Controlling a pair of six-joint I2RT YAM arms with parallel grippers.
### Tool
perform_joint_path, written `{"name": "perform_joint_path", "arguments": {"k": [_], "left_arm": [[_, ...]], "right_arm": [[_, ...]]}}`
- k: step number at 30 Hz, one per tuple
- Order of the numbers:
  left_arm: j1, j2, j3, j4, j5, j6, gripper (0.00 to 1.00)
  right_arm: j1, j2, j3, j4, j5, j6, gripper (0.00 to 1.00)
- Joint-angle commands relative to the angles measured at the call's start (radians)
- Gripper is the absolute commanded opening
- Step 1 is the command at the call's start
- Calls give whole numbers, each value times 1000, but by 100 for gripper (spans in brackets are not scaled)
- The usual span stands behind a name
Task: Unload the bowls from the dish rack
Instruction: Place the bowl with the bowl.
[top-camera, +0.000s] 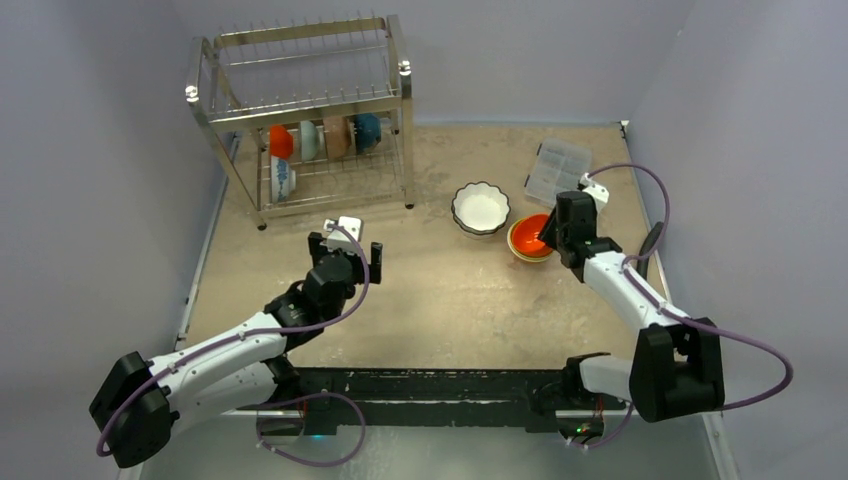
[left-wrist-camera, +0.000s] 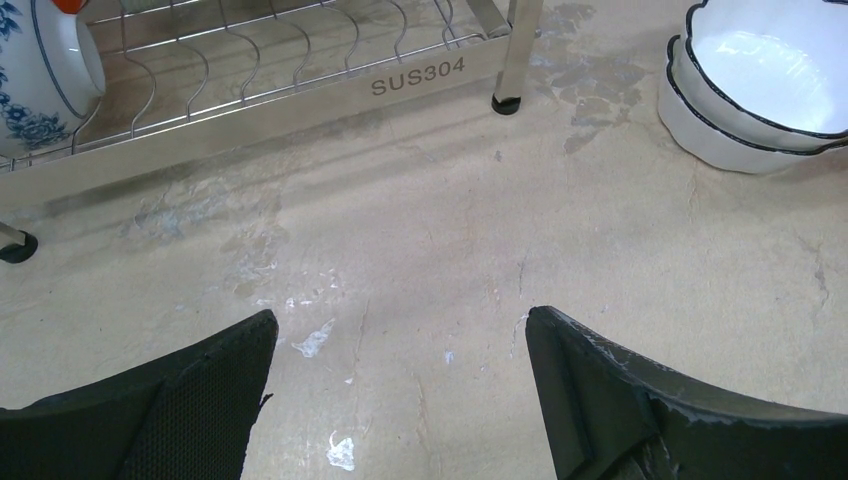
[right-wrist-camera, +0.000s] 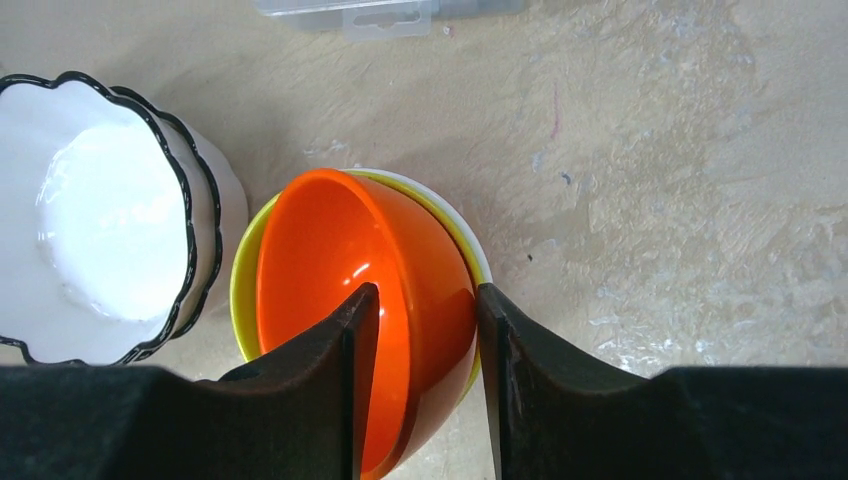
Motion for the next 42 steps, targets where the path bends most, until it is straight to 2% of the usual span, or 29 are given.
{"name": "perform_joint_path", "arguments": {"k": [1, 8, 13, 19, 25, 31, 36, 42], "left_arm": [[3, -17, -11, 17, 6, -23, 93], [3, -16, -11, 17, 8, -22, 93], [4, -17, -11, 19, 10, -22, 93], [4, -19, -13, 20, 12, -22, 93], [4, -27, -14, 20, 12, -22, 93], [4, -29, -14, 21, 12, -23, 93], [3, -28, -13, 28, 10, -26, 93], [6, -2, 11, 26, -11, -35, 93]], "right_arm": [[-3, -61, 22, -39, 44, 3, 44], [-2, -83, 2, -75, 55, 11, 43], [-3, -104, -24, -72, 62, 15, 33], [-3, -80, -44, -52, 48, 21, 8], [-7, -60, -60, -21, 34, 28, 1], [-13, -23, -61, 5, 16, 23, 3], [-15, -27, -52, -5, -11, 22, 10], [-15, -119, -28, -42, -40, 17, 23]]}}
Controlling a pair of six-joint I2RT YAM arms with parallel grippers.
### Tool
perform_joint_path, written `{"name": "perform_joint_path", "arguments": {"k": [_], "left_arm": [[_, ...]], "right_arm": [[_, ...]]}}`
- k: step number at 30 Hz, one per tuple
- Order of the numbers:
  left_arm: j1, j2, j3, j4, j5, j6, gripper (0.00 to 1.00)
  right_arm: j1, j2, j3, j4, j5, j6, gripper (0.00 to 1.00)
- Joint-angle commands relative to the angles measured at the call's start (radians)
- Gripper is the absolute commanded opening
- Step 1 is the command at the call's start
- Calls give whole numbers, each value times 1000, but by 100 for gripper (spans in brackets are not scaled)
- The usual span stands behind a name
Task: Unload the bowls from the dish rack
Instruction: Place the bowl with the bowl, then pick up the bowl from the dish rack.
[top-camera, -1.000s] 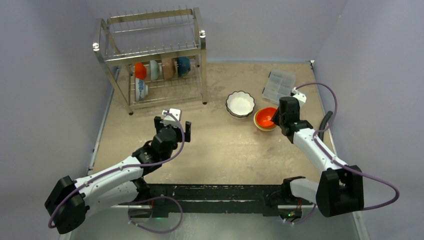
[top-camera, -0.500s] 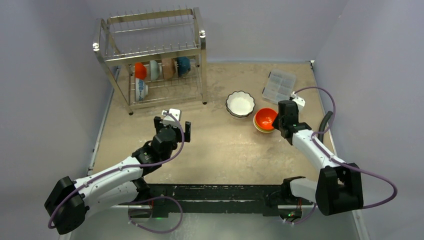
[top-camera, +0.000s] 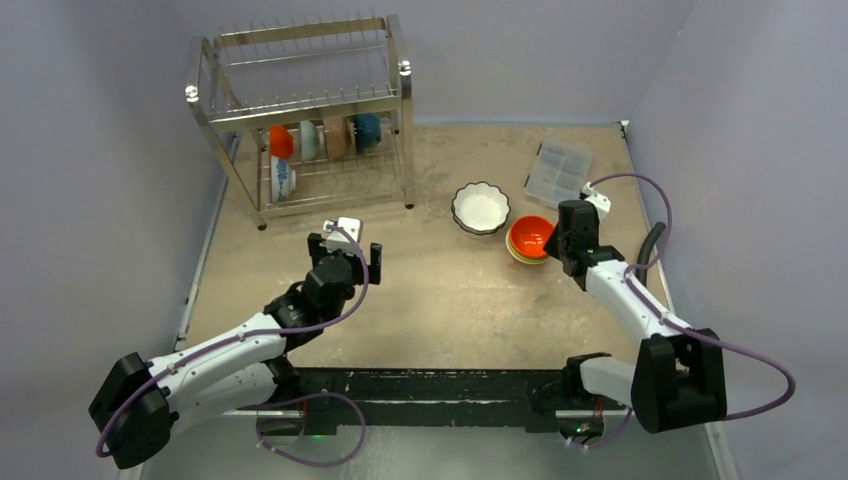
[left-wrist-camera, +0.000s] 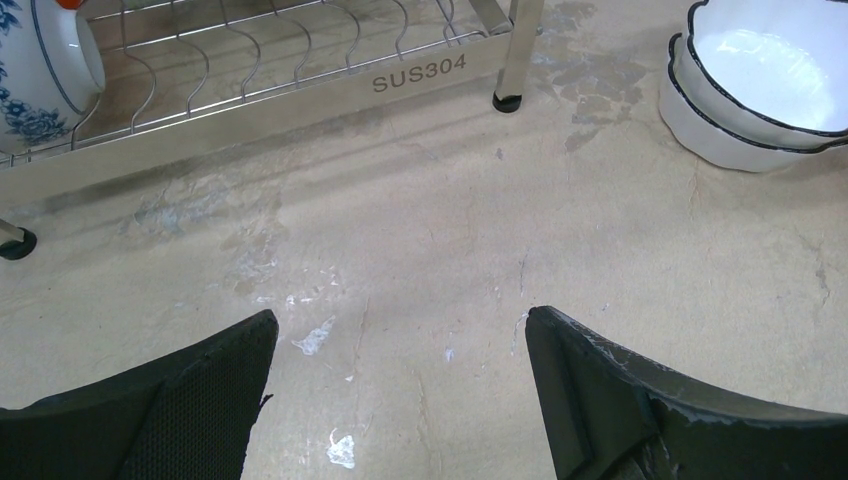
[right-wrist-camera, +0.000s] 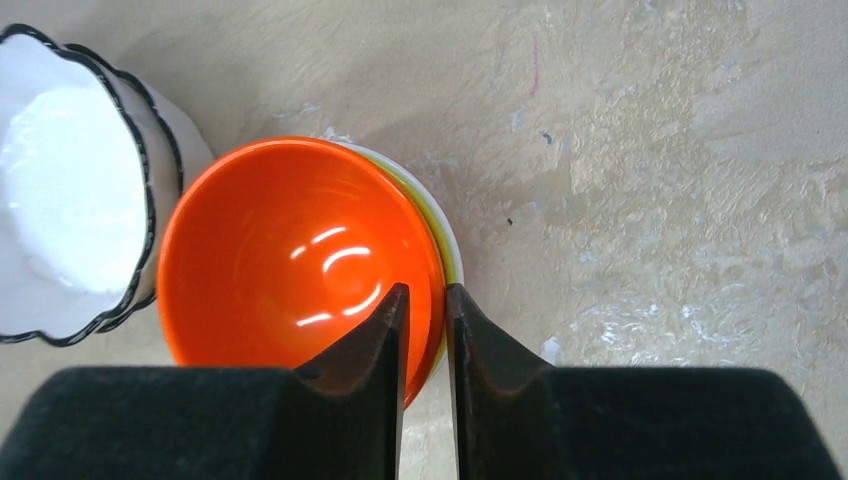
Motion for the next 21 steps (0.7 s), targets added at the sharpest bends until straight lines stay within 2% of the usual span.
{"name": "perform_joint_path", "arguments": {"k": [1, 6, 14, 21], "left_arm": [[5, 16, 26, 23, -17, -36, 93], [11, 43, 62, -3, -57, -48, 93], [52, 86, 115, -34, -83, -73, 93], [105, 130, 167, -62, -111, -85, 94]], "right_arm": [[-4, -86, 34, -17, -44, 5, 25], [-4, -165, 53, -22, -103, 10, 38], [-4, -317, 73, -39, -141, -14, 64], [-4, -447, 85, -57, -144, -52, 77]]}}
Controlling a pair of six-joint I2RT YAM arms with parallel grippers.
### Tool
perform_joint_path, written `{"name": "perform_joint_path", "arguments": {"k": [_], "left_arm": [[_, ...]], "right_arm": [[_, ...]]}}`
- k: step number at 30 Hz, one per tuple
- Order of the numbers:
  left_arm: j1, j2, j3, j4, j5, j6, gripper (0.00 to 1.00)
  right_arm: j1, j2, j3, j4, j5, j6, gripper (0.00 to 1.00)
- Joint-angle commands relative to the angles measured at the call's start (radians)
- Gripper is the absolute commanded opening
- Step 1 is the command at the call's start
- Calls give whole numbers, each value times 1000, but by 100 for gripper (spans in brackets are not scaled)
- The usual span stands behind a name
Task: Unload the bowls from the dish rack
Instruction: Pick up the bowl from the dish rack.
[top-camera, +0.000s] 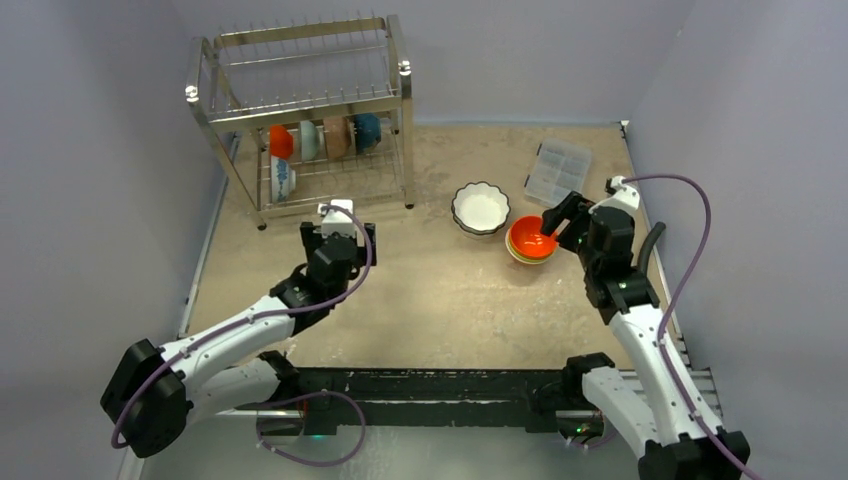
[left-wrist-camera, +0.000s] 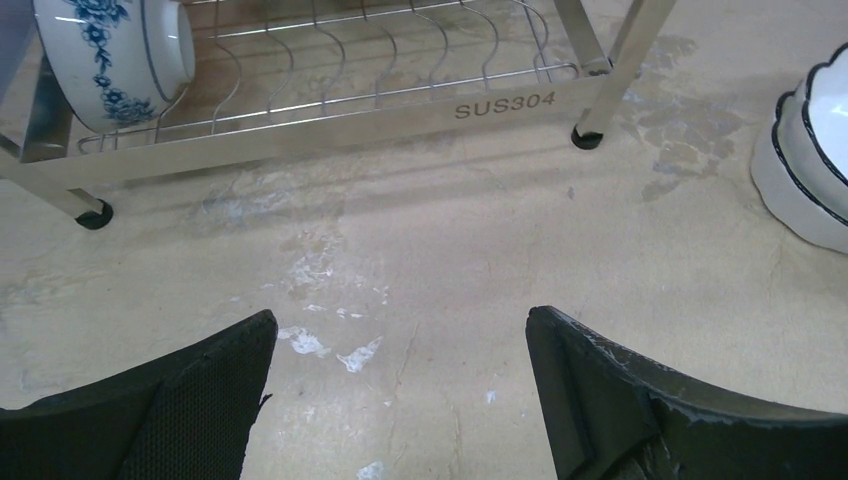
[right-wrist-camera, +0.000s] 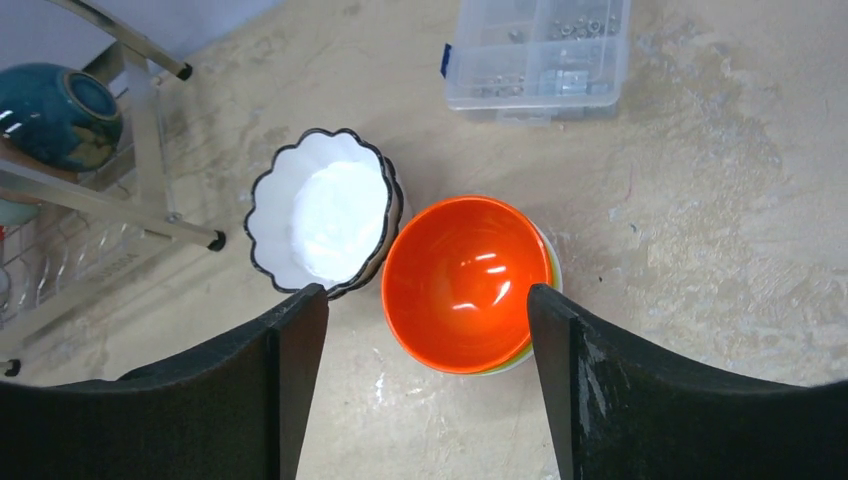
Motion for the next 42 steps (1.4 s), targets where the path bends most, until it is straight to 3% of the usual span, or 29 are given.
{"name": "perform_joint_path", "arguments": {"k": [1, 10, 24, 32, 42], "left_arm": [[45, 25, 72, -11, -38, -31, 94], [168, 126, 149, 2, -74, -15, 94], [287, 368, 303, 157, -258, 257, 94], [358, 524, 413, 222, -310, 453, 93], [472, 677, 504, 272, -276, 502, 93]], "right_arm": [[-4, -85, 48, -6, -19, -36, 79], [5, -193, 116, -53, -50, -90, 98], [133, -224, 178, -122, 105, -248, 99], [227, -338, 15, 31, 213, -306, 99], [230, -373, -60, 111, 176, -351, 99]]}}
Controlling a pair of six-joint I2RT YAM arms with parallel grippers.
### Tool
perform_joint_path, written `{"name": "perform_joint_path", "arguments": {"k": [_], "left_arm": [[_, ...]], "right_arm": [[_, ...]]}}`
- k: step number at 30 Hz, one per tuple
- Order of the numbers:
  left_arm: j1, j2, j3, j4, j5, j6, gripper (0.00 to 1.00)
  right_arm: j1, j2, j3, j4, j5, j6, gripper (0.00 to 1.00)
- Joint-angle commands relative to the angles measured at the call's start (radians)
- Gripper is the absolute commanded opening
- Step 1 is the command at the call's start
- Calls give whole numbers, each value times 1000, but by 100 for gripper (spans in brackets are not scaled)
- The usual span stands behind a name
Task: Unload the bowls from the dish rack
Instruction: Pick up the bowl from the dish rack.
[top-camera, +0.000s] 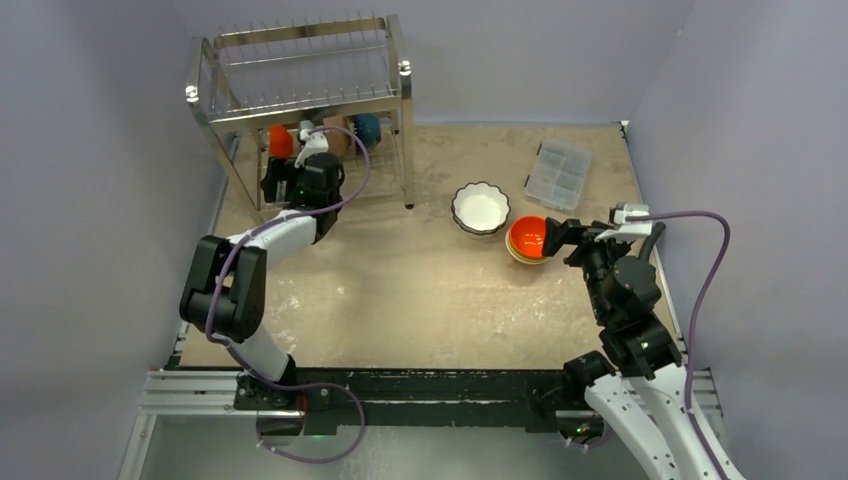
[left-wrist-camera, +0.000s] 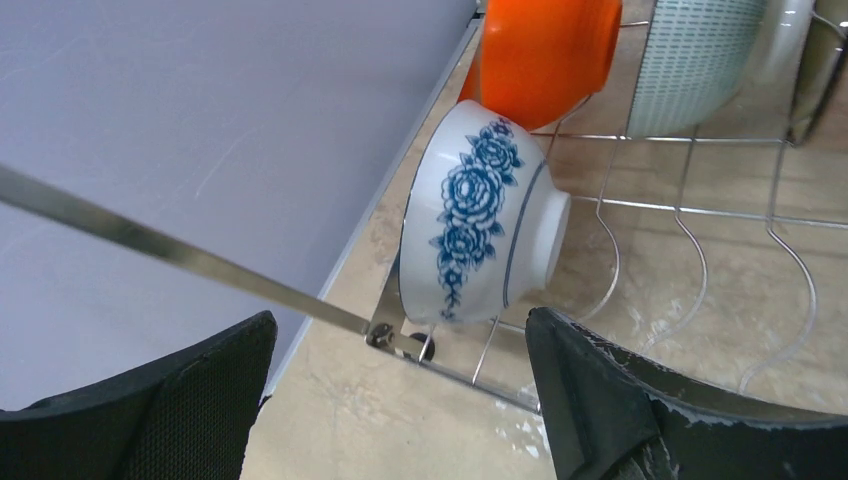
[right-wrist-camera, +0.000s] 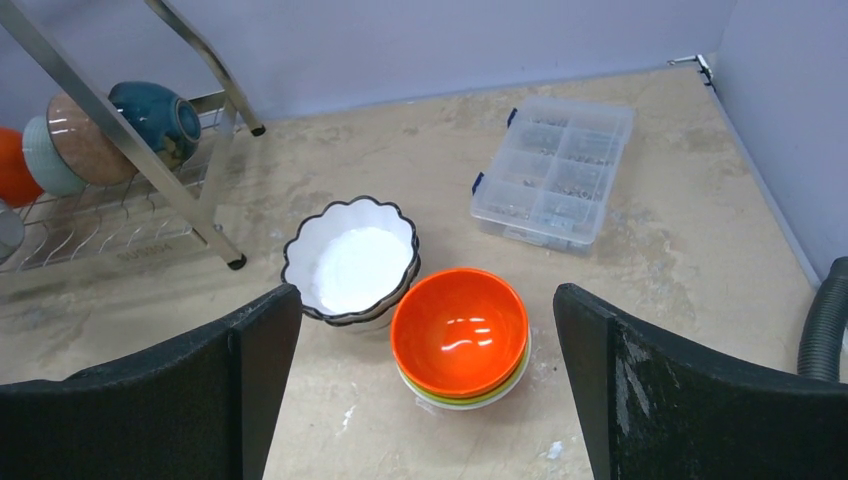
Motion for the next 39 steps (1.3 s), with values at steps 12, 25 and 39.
{"name": "perform_joint_path", "arguments": {"k": [12, 25, 39], "left_arm": [[48, 211, 144, 147, -56, 112, 94], [47, 340, 224, 205, -183, 176, 94], [16, 408, 236, 333, -264, 276, 89]], "right_arm": [[7, 6, -23, 88, 5, -47, 98], [7, 5, -32, 98, -3, -58, 98], [7, -2, -48, 113, -11, -68, 99]]}}
